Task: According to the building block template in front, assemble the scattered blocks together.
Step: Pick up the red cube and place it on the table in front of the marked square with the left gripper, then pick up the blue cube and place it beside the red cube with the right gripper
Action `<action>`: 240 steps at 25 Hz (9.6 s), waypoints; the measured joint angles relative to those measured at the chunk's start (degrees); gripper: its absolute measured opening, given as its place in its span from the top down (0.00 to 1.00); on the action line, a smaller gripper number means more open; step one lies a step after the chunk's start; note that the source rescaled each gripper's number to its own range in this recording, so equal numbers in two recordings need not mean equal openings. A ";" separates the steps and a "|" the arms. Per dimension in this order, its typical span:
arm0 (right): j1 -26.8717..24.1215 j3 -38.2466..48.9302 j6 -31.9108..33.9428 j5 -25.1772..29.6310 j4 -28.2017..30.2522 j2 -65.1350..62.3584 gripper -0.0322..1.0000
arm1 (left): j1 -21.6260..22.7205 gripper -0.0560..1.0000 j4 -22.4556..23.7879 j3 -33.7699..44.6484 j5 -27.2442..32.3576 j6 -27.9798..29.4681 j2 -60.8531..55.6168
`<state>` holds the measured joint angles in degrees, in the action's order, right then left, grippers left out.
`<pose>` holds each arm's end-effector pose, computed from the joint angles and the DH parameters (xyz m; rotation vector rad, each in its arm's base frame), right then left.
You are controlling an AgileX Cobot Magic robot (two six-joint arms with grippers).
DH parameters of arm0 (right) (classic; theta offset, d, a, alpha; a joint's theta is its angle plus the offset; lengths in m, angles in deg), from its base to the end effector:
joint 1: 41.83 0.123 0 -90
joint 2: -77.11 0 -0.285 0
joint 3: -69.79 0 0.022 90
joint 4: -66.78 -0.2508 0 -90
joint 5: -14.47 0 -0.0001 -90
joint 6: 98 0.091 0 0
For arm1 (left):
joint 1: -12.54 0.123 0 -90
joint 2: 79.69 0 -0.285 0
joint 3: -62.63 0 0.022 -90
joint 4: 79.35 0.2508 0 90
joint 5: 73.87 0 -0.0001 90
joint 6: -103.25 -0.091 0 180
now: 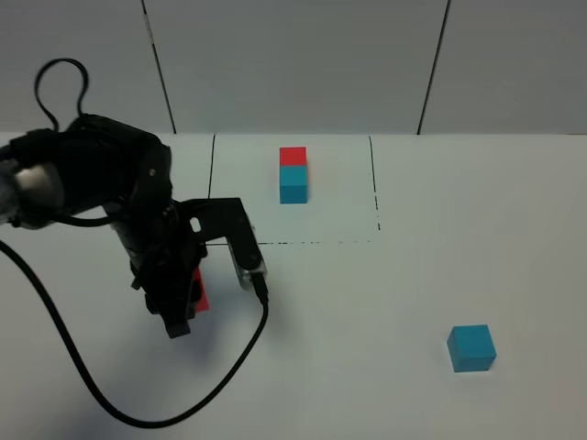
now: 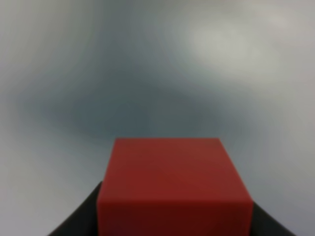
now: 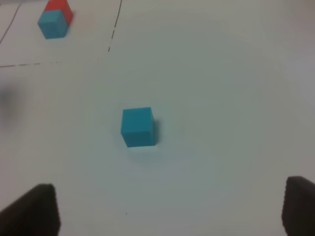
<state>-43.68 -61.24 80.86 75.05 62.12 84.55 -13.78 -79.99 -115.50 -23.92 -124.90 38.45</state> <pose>-0.0047 0.0066 0.2758 0.0091 2.0398 0.0646 0.3388 -0.1685 0.1783 1.7880 2.3684 0.0360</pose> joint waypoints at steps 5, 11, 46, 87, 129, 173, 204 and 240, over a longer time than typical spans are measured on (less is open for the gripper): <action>0.00 0.00 0.00 0.00 0.00 0.00 0.19 | -3.23 0.95 1.67 -3.89 0.18 -0.29 5.88; 0.00 0.00 0.00 0.00 0.00 0.00 0.19 | -4.98 0.95 1.72 -13.02 2.20 0.22 12.43; 0.00 0.00 0.00 0.00 0.00 -0.04 0.19 | -6.97 0.38 0.03 -21.67 3.79 -8.21 22.18; 0.00 0.00 0.00 0.00 0.00 -0.04 0.19 | 28.42 0.09 -3.24 9.34 -1.23 38.30 -31.24; 0.00 0.00 0.00 0.00 0.00 -0.04 0.19 | 25.75 0.17 -3.59 46.20 11.15 45.69 -107.75; 0.00 0.00 0.00 0.00 0.00 -0.04 0.19 | 25.75 0.55 -3.97 46.28 11.18 45.52 -110.64; 0.00 0.00 0.00 0.00 0.00 -0.04 0.19 | 25.75 0.56 -4.02 46.33 11.16 45.58 -110.64; 13.47 -27.49 9.73 -16.78 6.83 97.16 0.01 | 25.75 0.57 -3.92 46.33 11.16 45.53 -110.64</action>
<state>-30.22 -88.74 90.59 58.27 68.95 181.71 11.97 -83.91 -69.17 -12.76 -79.38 -72.19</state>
